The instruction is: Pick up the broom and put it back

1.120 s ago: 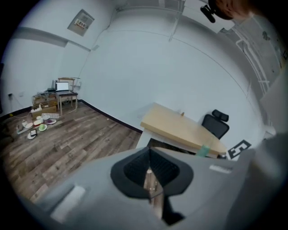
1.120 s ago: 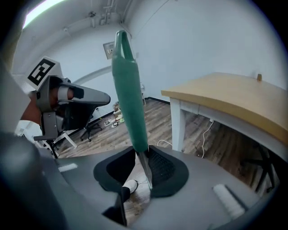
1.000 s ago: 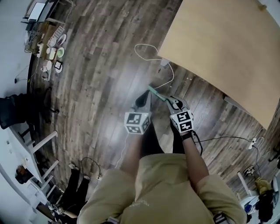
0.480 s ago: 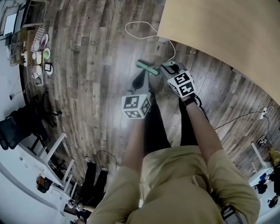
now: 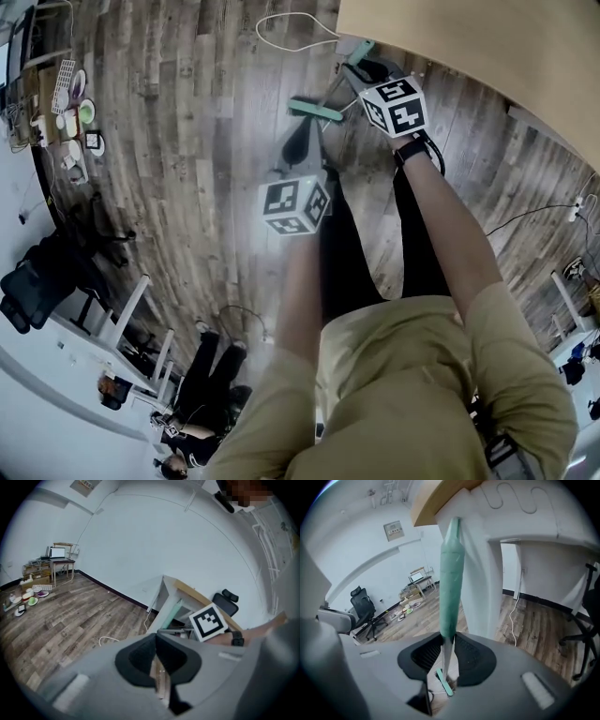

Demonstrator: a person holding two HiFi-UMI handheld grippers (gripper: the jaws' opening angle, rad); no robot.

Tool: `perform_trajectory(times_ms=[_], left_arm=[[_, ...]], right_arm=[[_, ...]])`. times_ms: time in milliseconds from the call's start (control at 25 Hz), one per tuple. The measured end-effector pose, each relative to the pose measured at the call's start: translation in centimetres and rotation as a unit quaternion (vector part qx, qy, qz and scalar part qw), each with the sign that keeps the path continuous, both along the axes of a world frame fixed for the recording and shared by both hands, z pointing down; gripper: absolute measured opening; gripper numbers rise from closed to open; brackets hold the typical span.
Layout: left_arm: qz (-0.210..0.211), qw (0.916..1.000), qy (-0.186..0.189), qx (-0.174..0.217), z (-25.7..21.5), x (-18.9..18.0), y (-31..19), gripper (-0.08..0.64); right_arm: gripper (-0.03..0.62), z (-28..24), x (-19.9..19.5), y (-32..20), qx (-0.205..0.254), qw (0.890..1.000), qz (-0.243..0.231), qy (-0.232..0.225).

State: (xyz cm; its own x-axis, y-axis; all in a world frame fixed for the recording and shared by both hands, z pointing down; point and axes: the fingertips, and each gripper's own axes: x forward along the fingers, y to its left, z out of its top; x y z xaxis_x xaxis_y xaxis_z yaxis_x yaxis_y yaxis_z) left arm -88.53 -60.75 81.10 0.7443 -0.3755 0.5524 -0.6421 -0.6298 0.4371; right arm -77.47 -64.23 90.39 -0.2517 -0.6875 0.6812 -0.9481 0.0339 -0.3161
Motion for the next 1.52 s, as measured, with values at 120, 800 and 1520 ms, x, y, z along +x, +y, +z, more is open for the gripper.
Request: perform_trajectory(times_ms=[120, 800, 1520], left_arm=[[0.01, 0.9999, 0.001, -0.003, 0.5, 0.3, 0.7, 0.0], [0.006, 0.9999, 0.003, -0.009, 0.7, -0.2, 1.7, 0.0], [0.001, 0.9997, -0.005, -0.025, 3.2, -0.6, 4.2, 0.0]], right_arm=[[0.094, 0.3, -0.3, -0.2, 0.003, 1.0, -0.008, 0.001], [0.216, 1.5, -0.4, 0.2, -0.002, 1.0, -0.006, -0.019], [0.089, 2.2, -3.5, -2.8, 0.024, 0.995, -0.093, -0.021]])
